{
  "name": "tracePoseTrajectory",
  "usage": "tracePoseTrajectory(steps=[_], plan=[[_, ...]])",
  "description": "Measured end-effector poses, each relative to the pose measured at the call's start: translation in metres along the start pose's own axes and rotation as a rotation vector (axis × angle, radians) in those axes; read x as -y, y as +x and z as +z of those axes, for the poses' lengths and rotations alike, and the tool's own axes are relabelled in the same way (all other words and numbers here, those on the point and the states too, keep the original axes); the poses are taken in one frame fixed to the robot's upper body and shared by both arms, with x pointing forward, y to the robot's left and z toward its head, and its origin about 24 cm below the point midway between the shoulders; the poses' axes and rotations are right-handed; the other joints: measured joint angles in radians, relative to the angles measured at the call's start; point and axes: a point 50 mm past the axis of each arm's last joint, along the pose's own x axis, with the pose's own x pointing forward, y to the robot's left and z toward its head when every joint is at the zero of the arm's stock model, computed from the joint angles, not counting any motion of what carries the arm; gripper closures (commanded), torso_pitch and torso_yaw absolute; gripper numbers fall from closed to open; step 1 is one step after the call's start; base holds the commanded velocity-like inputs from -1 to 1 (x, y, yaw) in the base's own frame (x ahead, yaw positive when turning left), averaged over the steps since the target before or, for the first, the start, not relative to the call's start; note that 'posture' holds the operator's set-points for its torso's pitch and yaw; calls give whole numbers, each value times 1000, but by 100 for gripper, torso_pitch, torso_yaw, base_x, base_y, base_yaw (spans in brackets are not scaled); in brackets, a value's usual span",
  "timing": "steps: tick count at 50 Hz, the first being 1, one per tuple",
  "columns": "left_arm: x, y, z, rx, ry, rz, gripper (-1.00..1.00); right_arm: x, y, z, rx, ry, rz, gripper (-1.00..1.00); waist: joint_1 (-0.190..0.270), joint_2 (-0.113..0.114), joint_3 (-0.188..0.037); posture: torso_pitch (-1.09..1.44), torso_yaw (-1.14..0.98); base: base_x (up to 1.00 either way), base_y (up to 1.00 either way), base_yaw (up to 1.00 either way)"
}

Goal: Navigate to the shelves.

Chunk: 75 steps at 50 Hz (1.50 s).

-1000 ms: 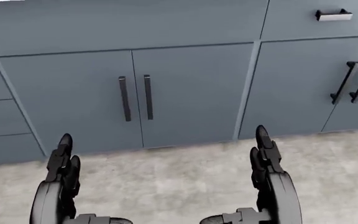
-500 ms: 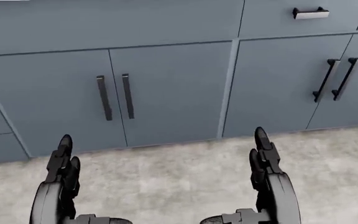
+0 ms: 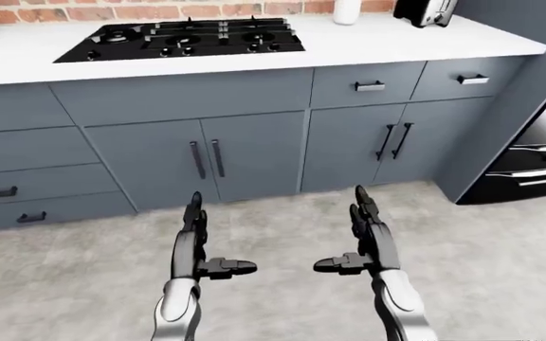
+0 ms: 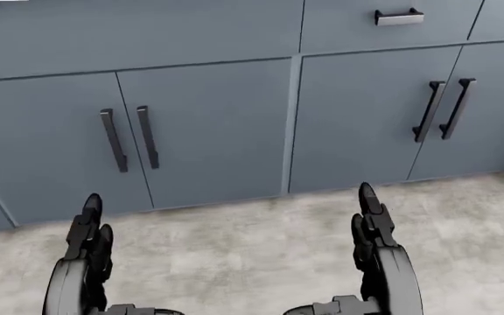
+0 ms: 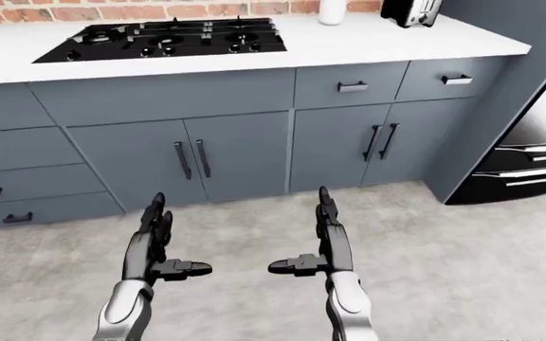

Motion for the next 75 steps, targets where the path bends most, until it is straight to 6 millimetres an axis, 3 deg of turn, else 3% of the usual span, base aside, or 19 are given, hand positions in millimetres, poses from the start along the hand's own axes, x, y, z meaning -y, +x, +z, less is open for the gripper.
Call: tracePoseTrajectory(steps=[3, 5, 6, 10, 16, 20, 21, 26, 30, 33, 37, 47, 48, 53, 57, 60, 65, 74, 75], plan=[[1, 1, 4, 21, 1, -5, -100, 0, 1, 5, 25, -1, -1, -100, 2, -45, 4, 0, 0, 0, -28, 0], [1, 1, 6, 31, 1, -6, -100, -1, 1, 7, 35, -2, 2, -100, -3, -91, -5, 0, 0, 0, -28, 0], [4, 2, 6, 32, -7, -11, -100, 2, 1, 7, 34, -9, -2, -100, -13, -90, -9, 0, 0, 0, -29, 0], [12, 0, 0, 1, -12, -49, -100, 10, -2, 0, 1, -11, -41, -100, -28, -71, 0, 0, 0, 0, -28, 0], [5, 1, 4, 19, -6, -22, -100, 5, -1, 1, 9, -10, -17, -100, -11, -7, 17, 0, 0, 0, -28, 0], [6, 1, 6, 31, -5, -22, -100, 3, 0, 5, 26, -11, -10, -100, -9, 43, 11, 0, 0, 0, -28, 0], [3, 1, 5, 28, 0, -17, -100, 1, 1, 4, 25, -5, -4, -100, -1, 28, 16, 0, 0, 0, -29, 0], [0, -1, -2, -7, -1, 1, -100, -1, -1, -3, -10, -3, 9, -100, 0, 20, -1, 0, 0, 0, -28, 0], [0, 1, 4, 20, 1, -3, -100, -1, 0, 5, 25, -3, 3, -100, 1, -37, 3, 0, 0, 0, -28, 0], [2, 1, 6, 30, -2, -7, -100, 0, 1, 7, 38, -4, 1, -100, -5, -97, -11, 0, 0, 0, -28, 0], [12, 0, 0, 4, -12, -47, -100, 11, -1, -1, 1, -8, -43, -100, -23, -75, 1, 0, 0, 0, -28, 0], [6, 1, 6, 32, -5, -23, -100, 4, 0, 4, 22, -9, -14, -100, -9, 43, 11, 0, 0, 0, -29, 0], [3, 2, 5, 30, 0, -18, -100, 1, 1, 4, 22, -3, -7, -100, -1, 28, 16, 0, 0, 0, -29, 0], [0, -1, -2, -7, 0, 2, -100, -2, -1, -3, -10, -3, 9, -100, -1, 21, -1, 0, 0, 0, -29, 0], [1, 1, 4, 20, 1, -4, -100, -1, 0, 4, 24, -5, 6, -100, 2, -35, 3, 0, 0, 0, -29, 0], [1, 1, 6, 31, 0, -6, -100, -1, 1, 7, 39, -8, 8, -100, -5, -100, -10, 0, 0, 0, -30, 0], [12, 0, -1, -2, -12, -48, -100, 9, -2, -2, -3, -14, -36, -100, -26, -69, 0, 0, 0, 0, -31, 0], [5, 2, 6, 32, -4, -21, -100, 4, 1, 4, 21, -4, -15, -100, -8, 40, 12, 0, 0, 0, -32, 0], [3, 1, 5, 29, 0, -15, -100, 1, 1, 4, 18, 1, -10, -100, -2, 27, 14, 0, 0, 0, -33, 0]])
